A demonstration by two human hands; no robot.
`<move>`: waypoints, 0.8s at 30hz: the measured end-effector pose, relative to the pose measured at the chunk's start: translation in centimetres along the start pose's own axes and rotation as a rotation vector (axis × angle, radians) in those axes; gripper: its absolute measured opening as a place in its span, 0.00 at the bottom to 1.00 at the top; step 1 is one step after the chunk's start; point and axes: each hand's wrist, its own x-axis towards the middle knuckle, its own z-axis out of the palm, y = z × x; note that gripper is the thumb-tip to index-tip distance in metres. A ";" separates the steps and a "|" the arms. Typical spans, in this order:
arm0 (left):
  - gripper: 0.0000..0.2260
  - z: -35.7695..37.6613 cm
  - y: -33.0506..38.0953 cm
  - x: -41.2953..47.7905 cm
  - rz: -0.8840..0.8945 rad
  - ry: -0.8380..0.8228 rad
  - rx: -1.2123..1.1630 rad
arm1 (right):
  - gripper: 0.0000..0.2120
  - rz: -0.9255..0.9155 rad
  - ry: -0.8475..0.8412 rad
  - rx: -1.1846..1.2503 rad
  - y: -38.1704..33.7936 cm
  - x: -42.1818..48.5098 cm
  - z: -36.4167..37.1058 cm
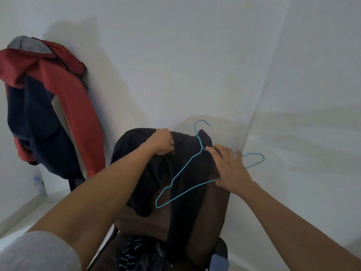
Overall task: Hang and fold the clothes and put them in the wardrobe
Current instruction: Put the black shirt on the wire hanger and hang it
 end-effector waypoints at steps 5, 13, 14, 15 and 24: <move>0.05 -0.8 -2.2 -2.2 -0.007 -0.415 0.012 | 0.54 -0.022 -0.005 0.014 -0.3 -0.1 -0.1; 0.09 1.0 -1.9 -3.1 -0.014 -0.458 0.009 | 0.54 -0.036 -0.026 -0.011 -1.0 -0.2 0.2; 0.11 0.9 -1.5 -2.7 0.017 -0.303 0.017 | 0.55 -0.033 -0.029 -0.009 -1.0 -0.2 0.2; 0.12 0.9 -1.1 -2.2 0.053 -0.129 0.014 | 0.55 -0.033 -0.032 -0.003 -0.9 -0.2 0.3; 0.13 1.6 4.2 2.6 0.251 0.075 -0.040 | 0.55 0.013 -0.030 -0.004 0.3 -0.8 0.9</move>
